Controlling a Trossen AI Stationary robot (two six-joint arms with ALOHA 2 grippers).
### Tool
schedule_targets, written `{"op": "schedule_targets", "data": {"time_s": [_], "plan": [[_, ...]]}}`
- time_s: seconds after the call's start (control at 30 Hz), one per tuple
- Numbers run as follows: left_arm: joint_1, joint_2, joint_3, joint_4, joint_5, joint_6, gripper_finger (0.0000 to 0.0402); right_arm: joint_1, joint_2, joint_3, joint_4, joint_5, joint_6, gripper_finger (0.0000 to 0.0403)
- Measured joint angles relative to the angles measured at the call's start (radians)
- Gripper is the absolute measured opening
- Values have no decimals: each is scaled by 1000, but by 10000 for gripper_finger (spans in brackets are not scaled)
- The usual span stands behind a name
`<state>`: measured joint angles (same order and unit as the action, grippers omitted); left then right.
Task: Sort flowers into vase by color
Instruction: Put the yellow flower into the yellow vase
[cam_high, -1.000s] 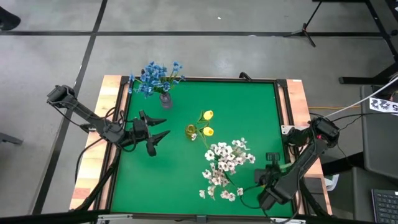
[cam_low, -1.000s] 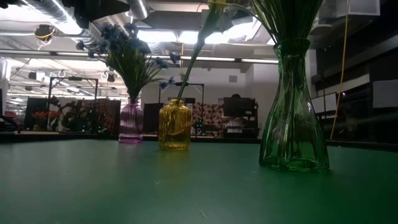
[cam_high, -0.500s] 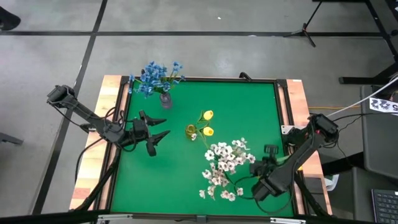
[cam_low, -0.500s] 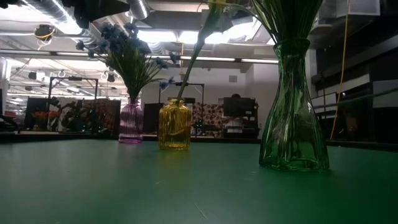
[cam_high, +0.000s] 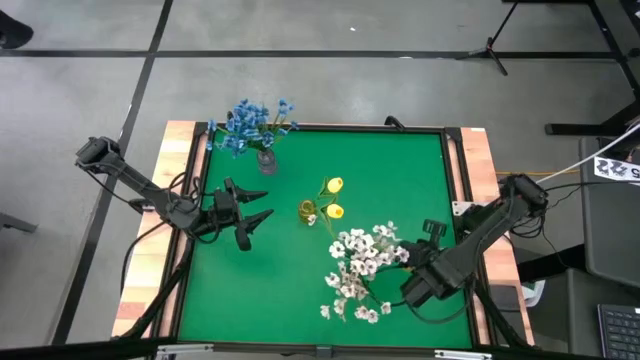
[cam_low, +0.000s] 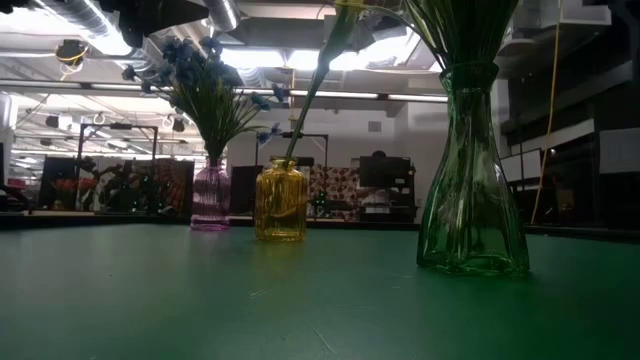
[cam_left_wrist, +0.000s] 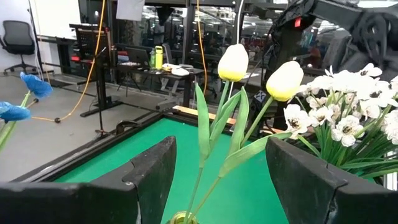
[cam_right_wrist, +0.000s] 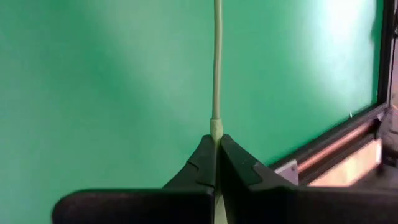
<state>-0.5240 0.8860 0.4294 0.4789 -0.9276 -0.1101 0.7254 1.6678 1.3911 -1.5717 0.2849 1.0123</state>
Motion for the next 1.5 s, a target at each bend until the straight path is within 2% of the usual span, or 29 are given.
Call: {"op": "schedule_targets", "data": {"time_s": [0.1, 0.27, 0.47, 0.87, 1.07, 1.2, 1.33, 1.5], "plan": [[0, 0, 0, -3, 0, 0, 244, 1, -62, 5, 1, 28, 10, 3], [0, 0, 0, -4, 0, 0, 244, 1, -154, 5, 0, -16, 5, 3], [0, 0, 0, -4, 0, 0, 244, 1, -252, 5, -1, -13, 2, 4], [0, 0, 0, -4, 0, -1, 244, 0, -419, 5, 0, 205, 5, 5], [0, 0, 0, 38, 0, -20, 244, -2, -488, 5, 0, 351, -30, 5], [0, 0, 0, 121, 3, -21, 244, -48, -529, 5, 1, 442, -121, 5], [0, -1, 0, 206, 6, 1, 244, -142, -557, 5, 7, 543, -254, 5], [0, -3, 0, 322, 7, 12, 244, -288, -555, 76, 38, 616, -505, 5]]}}
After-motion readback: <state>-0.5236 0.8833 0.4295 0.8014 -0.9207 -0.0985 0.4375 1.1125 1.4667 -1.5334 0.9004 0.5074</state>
